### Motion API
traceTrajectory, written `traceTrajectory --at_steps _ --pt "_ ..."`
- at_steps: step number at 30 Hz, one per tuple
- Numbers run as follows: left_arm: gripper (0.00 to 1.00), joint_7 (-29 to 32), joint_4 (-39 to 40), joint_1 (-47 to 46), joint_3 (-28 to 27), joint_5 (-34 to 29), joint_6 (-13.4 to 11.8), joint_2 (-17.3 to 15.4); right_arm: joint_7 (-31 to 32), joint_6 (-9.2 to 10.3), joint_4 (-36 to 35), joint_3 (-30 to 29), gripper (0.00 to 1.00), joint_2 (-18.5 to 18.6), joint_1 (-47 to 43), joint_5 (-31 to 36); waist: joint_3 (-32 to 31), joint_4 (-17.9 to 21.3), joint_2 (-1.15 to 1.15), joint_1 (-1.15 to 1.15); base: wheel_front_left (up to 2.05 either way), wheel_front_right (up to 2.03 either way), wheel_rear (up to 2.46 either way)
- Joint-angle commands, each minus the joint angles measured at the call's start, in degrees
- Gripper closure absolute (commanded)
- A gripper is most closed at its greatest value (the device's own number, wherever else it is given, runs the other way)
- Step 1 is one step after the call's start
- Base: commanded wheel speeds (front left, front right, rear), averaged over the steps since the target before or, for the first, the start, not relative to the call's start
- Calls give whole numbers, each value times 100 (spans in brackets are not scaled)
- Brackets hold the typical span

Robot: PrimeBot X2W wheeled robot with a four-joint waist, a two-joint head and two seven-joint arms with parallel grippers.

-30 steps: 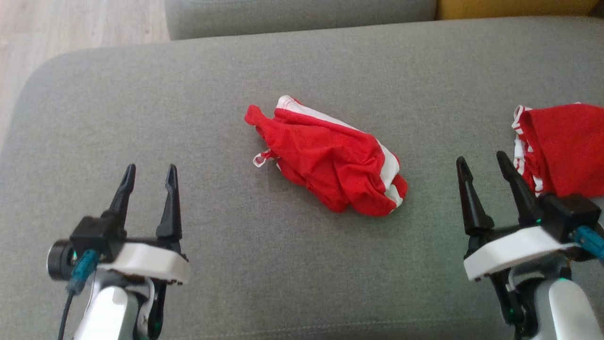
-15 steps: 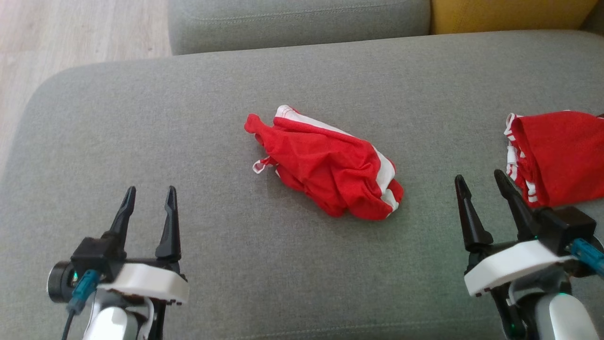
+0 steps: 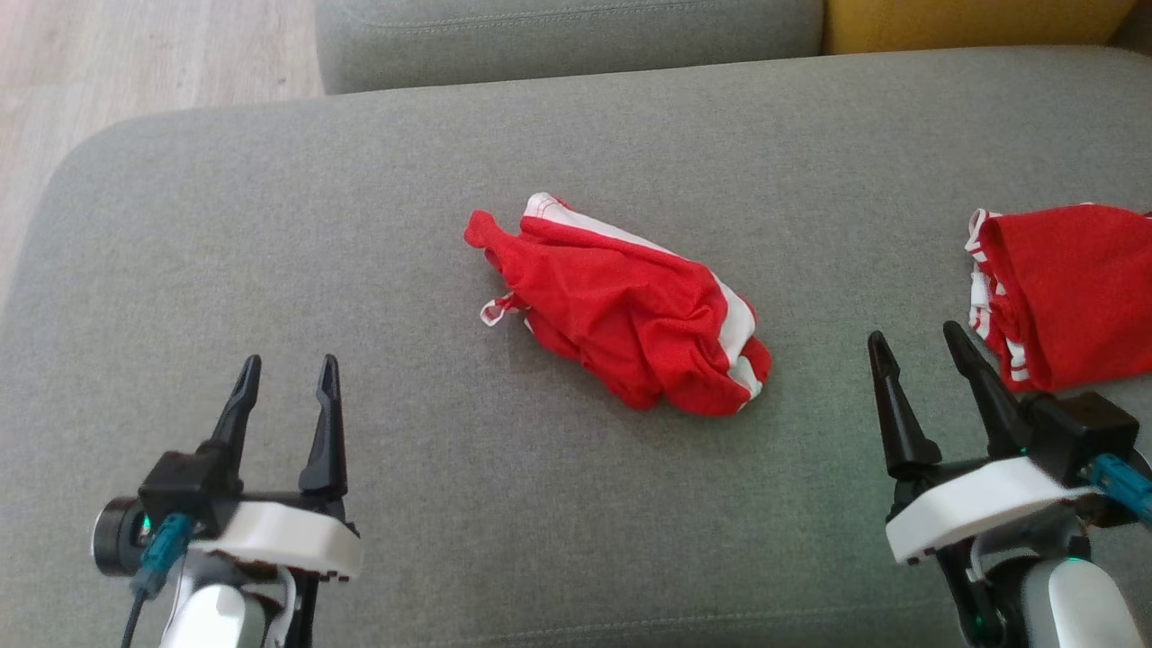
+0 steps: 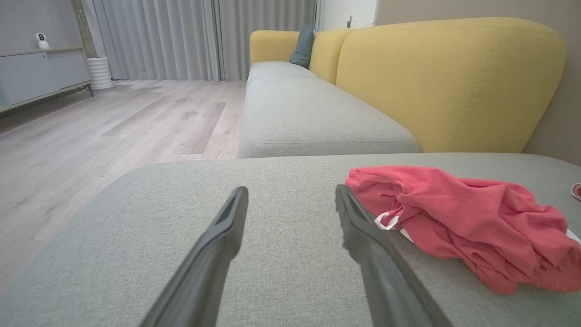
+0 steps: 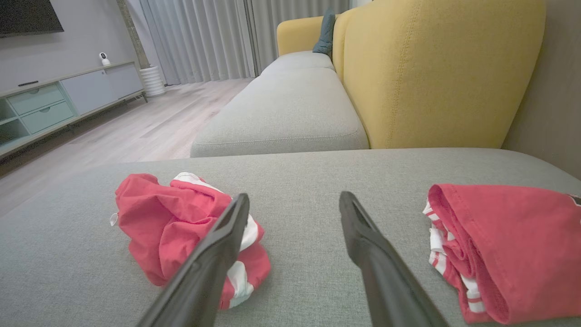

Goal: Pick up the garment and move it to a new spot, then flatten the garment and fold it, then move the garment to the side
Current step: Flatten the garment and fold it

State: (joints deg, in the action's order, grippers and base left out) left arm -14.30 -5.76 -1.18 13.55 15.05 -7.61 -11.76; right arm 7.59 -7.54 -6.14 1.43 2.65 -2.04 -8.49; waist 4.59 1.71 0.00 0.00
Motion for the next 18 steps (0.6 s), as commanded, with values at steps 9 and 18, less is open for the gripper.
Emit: traceTrajectory --at_steps 9,18 --pt "0 211 67 -909 211 -21 292 -19 -9 5 -257 151 0 23 271 12 231 5 0 0 0 0 0" --pt "0 1316 -939 -2456 810 251 969 425 -57 5 -190 323 0 22 496 -6 601 336 0 0 0 0 0"
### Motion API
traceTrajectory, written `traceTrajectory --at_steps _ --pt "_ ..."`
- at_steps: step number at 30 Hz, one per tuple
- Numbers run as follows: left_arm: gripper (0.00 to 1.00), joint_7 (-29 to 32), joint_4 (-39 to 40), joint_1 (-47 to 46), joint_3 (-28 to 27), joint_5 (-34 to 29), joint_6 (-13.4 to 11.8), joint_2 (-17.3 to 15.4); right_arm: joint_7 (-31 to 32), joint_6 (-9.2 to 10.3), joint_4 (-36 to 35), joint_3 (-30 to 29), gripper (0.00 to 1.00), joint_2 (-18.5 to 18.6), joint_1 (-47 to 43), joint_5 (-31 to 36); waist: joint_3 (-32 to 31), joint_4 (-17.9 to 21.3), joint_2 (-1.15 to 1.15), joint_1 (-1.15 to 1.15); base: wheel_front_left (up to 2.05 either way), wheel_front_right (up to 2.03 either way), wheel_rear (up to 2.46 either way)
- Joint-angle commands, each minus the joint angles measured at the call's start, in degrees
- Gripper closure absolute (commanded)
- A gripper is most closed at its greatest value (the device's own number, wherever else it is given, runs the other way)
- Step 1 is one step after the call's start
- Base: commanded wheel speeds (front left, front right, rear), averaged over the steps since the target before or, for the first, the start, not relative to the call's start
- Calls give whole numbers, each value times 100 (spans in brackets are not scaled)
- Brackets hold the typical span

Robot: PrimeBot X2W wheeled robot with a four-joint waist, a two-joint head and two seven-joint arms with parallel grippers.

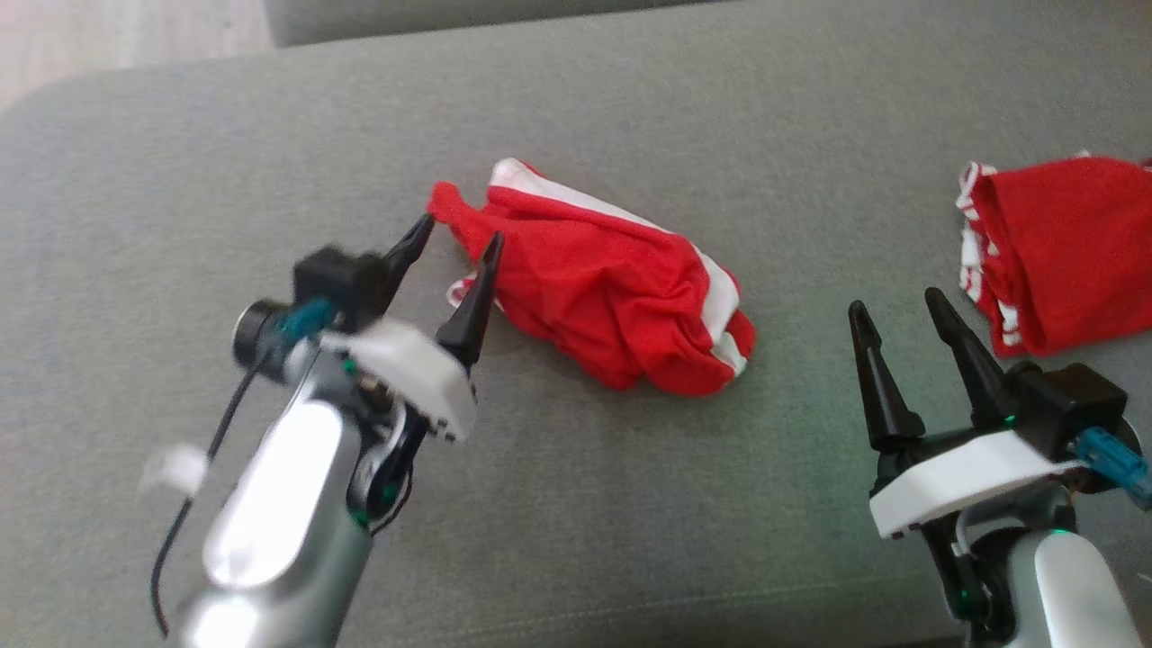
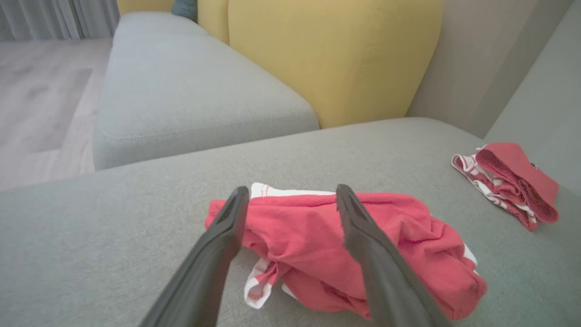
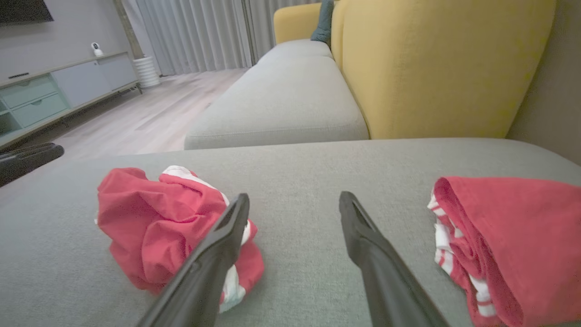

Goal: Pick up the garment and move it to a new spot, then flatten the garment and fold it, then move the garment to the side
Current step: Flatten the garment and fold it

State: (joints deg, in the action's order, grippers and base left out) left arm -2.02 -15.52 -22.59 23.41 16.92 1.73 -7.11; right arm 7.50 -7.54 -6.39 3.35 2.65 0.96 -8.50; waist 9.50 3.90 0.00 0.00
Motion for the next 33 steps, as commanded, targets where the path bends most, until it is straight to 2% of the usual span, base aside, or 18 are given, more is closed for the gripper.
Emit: traceTrajectory --at_steps 1,7,13,14,15,16,20,25,33 --pt "0 202 -151 -477 -169 106 71 -11 -62 5 -146 142 0 22 213 -17 147 165 0 0 0 0 0" --pt "0 1027 -1376 -1155 -293 472 125 69 -151 5 -27 107 0 22 248 -93 265 376 0 0 0 0 0" --pt "0 1297 -2000 -1379 -341 654 189 79 -191 5 41 107 0 22 245 -145 281 451 0 0 0 0 0" --pt "14 1294 -2075 -1404 -349 694 214 86 -197 5 51 110 0 22 251 -156 282 461 0 0 0 0 0" --pt "67 1245 -2123 -1433 -353 708 230 88 -203 5 57 112 0 22 257 -160 286 466 0 0 0 0 0" --pt "100 1175 -2157 -1461 -357 709 236 89 -208 5 58 111 0 22 263 -168 300 466 0 0 0 0 0" --pt "100 668 -2112 -1356 -389 674 195 53 -212 5 60 70 0 22 266 -171 323 416 0 0 0 0 0" --pt "100 235 -1640 -614 -509 817 70 48 -155 5 54 -6 0 22 206 -152 300 274 0 0 0 0 0" --pt "100 235 -675 1008 -416 1003 -235 100 -13 5 11 -89 0 22 172 -93 289 -41 0 0 0 0 0"
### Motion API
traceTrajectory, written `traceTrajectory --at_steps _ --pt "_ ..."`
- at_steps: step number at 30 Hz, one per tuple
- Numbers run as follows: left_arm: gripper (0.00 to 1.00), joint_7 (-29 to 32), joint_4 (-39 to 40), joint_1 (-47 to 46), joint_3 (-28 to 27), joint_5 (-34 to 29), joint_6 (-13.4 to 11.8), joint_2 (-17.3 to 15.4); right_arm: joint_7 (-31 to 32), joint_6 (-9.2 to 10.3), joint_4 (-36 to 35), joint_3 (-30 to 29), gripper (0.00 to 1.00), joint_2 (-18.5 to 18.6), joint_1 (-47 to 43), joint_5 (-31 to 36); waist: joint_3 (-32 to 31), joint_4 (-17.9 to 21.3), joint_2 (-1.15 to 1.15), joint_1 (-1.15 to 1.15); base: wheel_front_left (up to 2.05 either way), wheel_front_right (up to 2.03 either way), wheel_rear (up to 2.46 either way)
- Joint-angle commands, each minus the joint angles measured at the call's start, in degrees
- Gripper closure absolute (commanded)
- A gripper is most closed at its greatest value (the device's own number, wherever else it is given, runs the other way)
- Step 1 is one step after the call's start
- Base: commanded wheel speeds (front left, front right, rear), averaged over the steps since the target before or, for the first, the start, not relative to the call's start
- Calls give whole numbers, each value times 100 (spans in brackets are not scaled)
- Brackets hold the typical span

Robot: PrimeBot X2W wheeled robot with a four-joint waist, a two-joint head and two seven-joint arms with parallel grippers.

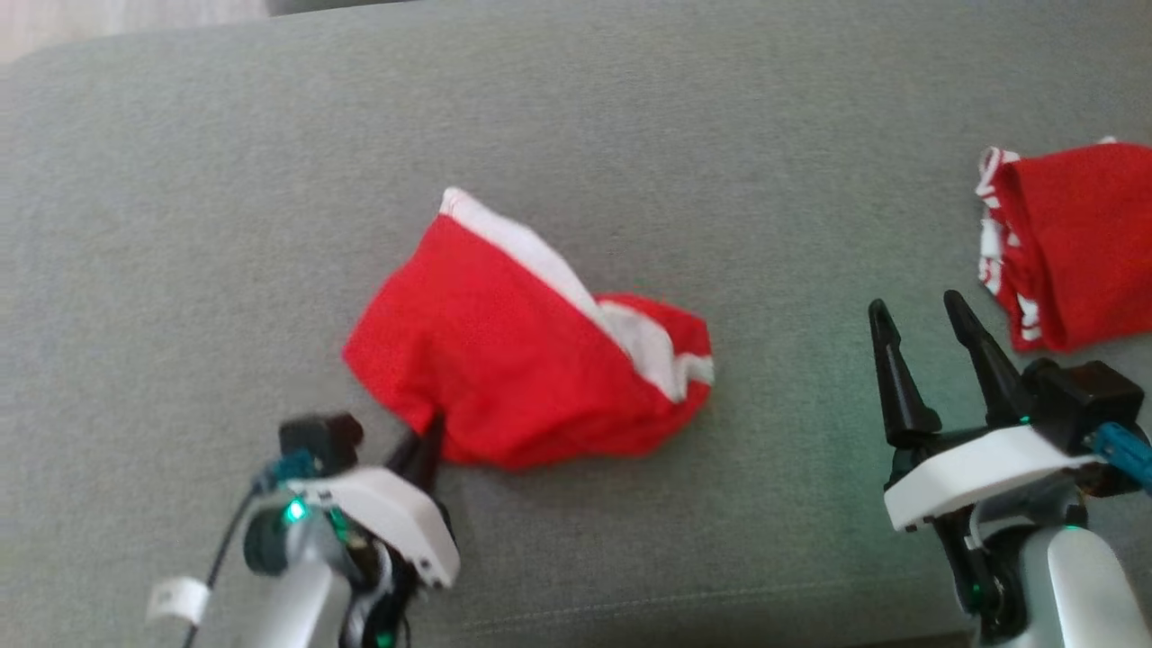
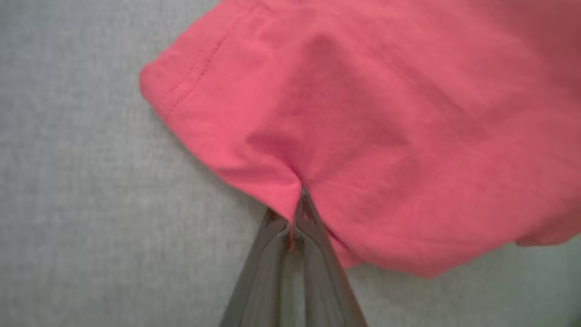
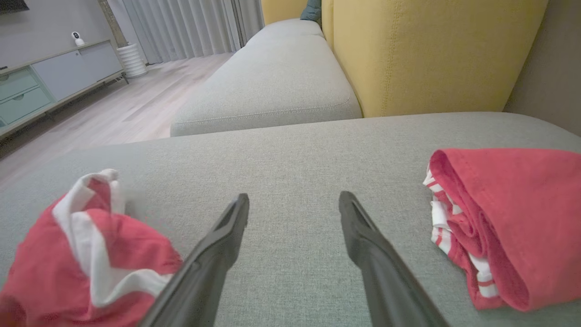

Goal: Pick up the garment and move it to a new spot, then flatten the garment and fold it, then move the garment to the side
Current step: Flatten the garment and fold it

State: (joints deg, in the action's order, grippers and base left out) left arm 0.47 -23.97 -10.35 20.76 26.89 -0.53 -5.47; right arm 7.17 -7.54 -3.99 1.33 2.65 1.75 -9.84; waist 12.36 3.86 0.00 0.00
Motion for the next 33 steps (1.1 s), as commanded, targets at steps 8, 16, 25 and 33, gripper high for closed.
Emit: traceTrajectory --at_steps 8,16,25,33 --pt "27 171 602 410 163 102 -196 95 135 5 -278 132 0 22 146 94 -18 -150 0 0 0 0 0" --pt "0 -831 1033 342 95 -402 -607 -1 152 5 -302 153 0 22 89 99 -177 -86 0 0 0 0 0" --pt "0 -1456 1655 302 -423 -821 -988 -504 208 5 -356 126 0 22 -35 128 -461 -62 0 0 0 0 0" --pt "0 -1479 2094 390 -635 -922 -963 -928 262 5 -428 139 0 22 -180 175 -664 -72 0 0 0 0 0"
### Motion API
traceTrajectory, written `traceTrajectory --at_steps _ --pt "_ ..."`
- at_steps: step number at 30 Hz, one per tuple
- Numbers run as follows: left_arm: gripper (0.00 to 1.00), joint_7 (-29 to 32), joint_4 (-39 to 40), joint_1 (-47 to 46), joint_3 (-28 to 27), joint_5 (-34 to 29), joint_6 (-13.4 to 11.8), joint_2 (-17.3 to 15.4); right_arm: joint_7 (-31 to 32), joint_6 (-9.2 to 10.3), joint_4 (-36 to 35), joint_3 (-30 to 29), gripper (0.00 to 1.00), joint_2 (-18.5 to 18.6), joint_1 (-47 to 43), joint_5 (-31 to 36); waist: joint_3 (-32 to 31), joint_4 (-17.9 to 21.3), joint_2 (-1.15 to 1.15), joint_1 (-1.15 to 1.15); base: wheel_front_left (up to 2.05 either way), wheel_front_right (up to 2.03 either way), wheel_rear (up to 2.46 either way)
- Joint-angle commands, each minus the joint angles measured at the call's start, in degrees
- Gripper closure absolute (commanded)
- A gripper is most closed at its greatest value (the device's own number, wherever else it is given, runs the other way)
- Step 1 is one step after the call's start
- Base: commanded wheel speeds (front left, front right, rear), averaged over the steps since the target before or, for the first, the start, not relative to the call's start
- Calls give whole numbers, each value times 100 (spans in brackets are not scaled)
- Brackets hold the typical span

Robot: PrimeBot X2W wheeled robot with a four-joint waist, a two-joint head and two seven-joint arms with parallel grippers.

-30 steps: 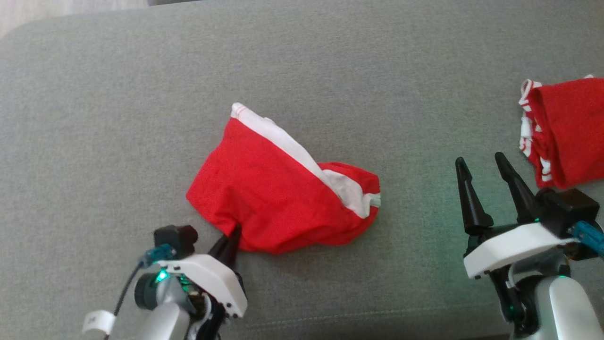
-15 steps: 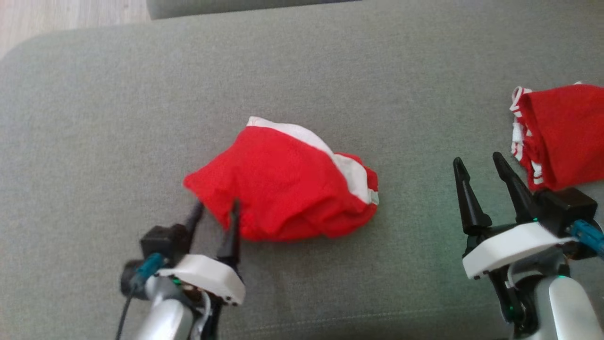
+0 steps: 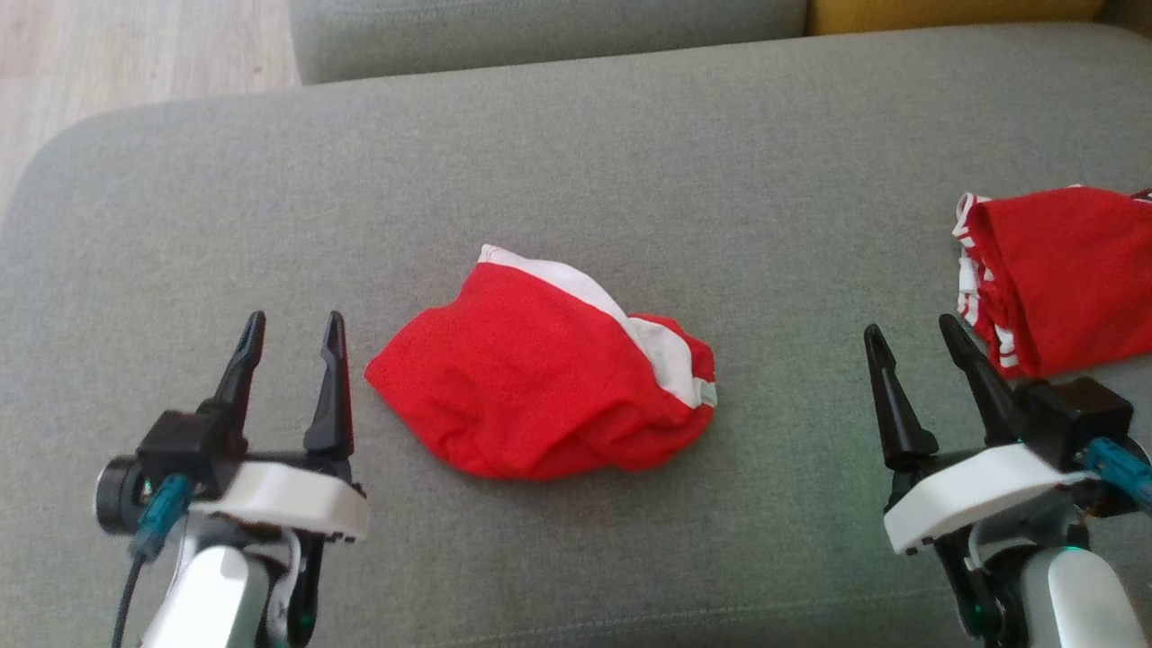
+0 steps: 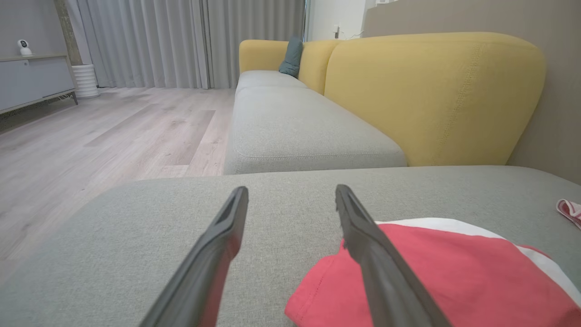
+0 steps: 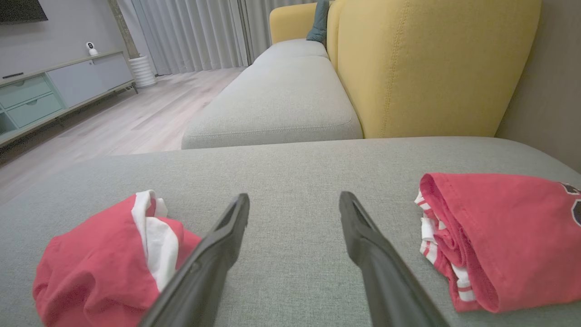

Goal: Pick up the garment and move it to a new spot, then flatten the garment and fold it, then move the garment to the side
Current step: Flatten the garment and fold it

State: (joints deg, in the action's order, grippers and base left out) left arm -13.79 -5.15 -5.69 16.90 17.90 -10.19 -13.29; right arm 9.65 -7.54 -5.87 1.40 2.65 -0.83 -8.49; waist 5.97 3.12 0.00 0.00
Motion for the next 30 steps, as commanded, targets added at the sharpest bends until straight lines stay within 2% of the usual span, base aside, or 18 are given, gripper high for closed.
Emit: traceTrajectory --at_steps 1,8,24,30 --pt "0 -36 260 -32 -245 -31 -1 -175 25 5 -245 143 0 22 58 43 -46 6 0 0 0 0 0" --pt "0 73 488 228 -226 3 -61 -237 64 5 -288 164 0 23 -23 31 -82 -22 0 0 0 0 0" --pt "0 109 568 201 -172 63 -105 -252 84 5 -292 155 0 23 29 24 32 -71 0 0 0 0 0" --pt "0 100 630 14 -137 51 -91 -239 271 5 -22 532 0 153 98 -149 298 -172 0 0 0 0 0"
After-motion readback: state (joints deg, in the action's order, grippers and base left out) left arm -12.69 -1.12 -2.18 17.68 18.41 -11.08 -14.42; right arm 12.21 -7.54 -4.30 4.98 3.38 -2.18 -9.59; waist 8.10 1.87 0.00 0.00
